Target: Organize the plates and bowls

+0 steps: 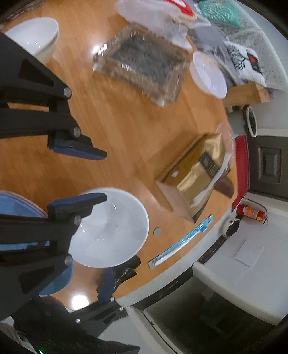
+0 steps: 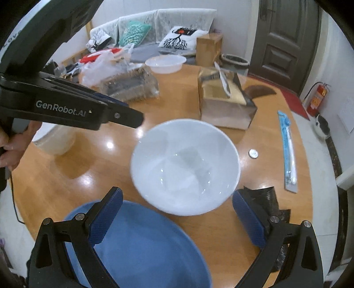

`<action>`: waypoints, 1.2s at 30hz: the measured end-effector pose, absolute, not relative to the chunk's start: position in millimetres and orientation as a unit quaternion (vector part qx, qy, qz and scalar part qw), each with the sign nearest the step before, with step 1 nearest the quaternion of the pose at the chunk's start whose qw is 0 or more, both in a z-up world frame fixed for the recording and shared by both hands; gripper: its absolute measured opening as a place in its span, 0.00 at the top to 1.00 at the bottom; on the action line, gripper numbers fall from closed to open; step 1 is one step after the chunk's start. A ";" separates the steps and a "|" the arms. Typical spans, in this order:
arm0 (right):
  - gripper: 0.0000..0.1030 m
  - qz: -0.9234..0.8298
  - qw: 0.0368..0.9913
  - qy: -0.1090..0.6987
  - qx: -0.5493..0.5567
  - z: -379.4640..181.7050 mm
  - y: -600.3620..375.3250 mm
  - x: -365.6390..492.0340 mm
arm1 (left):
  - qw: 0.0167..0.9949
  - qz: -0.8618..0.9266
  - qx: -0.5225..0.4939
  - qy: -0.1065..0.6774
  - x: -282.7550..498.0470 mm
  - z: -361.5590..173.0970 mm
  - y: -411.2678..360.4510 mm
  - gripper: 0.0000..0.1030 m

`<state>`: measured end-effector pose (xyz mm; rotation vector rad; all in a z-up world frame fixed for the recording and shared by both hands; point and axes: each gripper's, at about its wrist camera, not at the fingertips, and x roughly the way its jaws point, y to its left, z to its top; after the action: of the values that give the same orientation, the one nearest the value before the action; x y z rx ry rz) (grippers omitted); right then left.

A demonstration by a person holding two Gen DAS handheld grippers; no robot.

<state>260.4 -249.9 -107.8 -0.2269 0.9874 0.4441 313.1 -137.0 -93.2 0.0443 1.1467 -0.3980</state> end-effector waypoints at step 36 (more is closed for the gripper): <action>0.06 0.237 0.841 0.478 -0.095 -122.4 -239.6 277.8 | 0.819 -0.201 0.050 0.535 317.3 -115.8 -158.3 0.91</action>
<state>277.8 -239.6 -122.4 -0.2015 1.0094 0.5013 317.3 -158.3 -115.8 0.1062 1.1385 -0.4278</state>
